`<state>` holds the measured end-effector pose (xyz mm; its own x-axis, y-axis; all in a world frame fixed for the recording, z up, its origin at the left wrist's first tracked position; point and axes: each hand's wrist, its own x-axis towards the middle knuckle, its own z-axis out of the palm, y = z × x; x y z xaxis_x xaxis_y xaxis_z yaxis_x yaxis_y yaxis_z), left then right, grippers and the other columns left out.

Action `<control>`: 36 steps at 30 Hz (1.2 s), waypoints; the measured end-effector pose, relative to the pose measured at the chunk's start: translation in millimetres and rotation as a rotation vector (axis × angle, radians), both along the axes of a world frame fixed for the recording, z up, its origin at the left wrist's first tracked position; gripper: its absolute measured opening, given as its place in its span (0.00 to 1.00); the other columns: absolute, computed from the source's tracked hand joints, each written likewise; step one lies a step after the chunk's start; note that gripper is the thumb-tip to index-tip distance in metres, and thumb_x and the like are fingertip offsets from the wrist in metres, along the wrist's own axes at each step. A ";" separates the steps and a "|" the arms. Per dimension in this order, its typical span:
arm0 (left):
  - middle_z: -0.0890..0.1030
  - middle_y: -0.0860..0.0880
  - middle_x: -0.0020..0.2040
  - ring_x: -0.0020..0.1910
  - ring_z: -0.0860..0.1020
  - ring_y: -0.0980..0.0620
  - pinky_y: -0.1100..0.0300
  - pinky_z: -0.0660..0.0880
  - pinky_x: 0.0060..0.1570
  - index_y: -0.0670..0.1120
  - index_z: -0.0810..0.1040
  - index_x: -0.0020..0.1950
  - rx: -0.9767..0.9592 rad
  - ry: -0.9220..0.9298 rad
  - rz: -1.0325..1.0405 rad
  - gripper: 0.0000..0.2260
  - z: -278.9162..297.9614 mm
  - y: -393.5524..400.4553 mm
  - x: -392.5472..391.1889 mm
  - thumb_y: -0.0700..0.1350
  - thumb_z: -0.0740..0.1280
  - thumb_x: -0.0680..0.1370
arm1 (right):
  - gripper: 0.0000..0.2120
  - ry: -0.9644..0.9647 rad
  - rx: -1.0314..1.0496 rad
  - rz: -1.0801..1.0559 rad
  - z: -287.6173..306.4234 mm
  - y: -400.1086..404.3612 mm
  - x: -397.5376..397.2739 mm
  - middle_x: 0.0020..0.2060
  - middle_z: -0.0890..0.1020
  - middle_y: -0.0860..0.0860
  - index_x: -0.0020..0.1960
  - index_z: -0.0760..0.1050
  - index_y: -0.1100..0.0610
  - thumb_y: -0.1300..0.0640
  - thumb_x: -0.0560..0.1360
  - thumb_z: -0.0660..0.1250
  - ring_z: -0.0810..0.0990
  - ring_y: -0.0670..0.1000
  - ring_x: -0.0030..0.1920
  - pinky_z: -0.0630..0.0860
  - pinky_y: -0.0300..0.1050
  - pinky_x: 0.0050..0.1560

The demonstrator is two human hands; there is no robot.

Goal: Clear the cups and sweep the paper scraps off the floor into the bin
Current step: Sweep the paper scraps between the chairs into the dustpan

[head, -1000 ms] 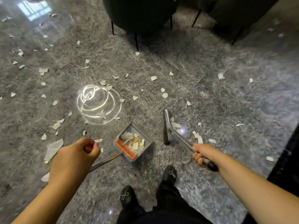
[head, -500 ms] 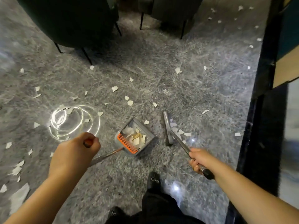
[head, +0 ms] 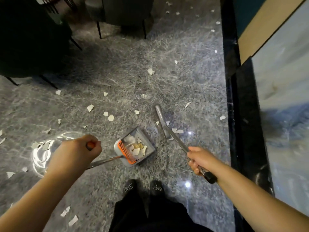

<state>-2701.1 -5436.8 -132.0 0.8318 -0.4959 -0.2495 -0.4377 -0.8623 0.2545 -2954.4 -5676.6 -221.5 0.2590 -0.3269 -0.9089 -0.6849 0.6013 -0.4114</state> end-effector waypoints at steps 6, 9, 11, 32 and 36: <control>0.81 0.47 0.34 0.36 0.78 0.44 0.55 0.76 0.37 0.54 0.80 0.41 0.043 0.019 -0.178 0.04 -11.8 -53.5 20.1 0.51 0.67 0.75 | 0.19 0.067 -0.190 0.036 -8.9 -15.0 -23.8 0.29 0.73 0.55 0.71 0.66 0.54 0.62 0.81 0.58 0.68 0.49 0.22 0.66 0.38 0.20; 0.82 0.46 0.38 0.40 0.79 0.43 0.55 0.76 0.39 0.54 0.81 0.44 0.043 0.038 -0.229 0.05 -13.6 -83.2 28.0 0.52 0.66 0.76 | 0.19 0.120 -0.242 0.038 -15.9 -23.8 -31.3 0.27 0.73 0.56 0.71 0.67 0.56 0.62 0.80 0.59 0.69 0.49 0.20 0.67 0.39 0.20; 0.81 0.48 0.37 0.38 0.78 0.44 0.56 0.76 0.38 0.53 0.80 0.45 0.036 0.036 -0.244 0.06 -15.3 -97.6 33.2 0.53 0.65 0.76 | 0.19 0.155 -0.259 0.045 -23.2 -31.2 -32.9 0.26 0.73 0.56 0.71 0.66 0.58 0.63 0.80 0.59 0.69 0.49 0.18 0.67 0.39 0.20; 0.77 0.52 0.30 0.32 0.76 0.47 0.60 0.69 0.30 0.54 0.75 0.38 -0.005 0.009 -0.314 0.07 -25.5 -120.9 45.3 0.51 0.65 0.76 | 0.21 0.273 -0.089 0.525 -53.5 20.2 26.0 0.46 0.75 0.57 0.71 0.59 0.53 0.64 0.80 0.53 0.74 0.52 0.34 0.70 0.43 0.28; 0.77 0.52 0.28 0.30 0.76 0.49 0.61 0.68 0.29 0.54 0.76 0.39 -0.017 0.027 -0.312 0.07 -24.1 -117.6 45.7 0.51 0.64 0.76 | 0.23 0.229 -0.029 0.588 -37.4 47.5 27.6 0.45 0.74 0.54 0.73 0.57 0.50 0.62 0.80 0.54 0.75 0.51 0.36 0.72 0.42 0.28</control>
<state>-2655.4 -5554.4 -156.1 0.6319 -0.7307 -0.2586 -0.6738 -0.6827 0.2826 -2926.8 -5629.0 -258.9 0.2025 -0.2146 -0.9555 -0.9703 0.0880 -0.2254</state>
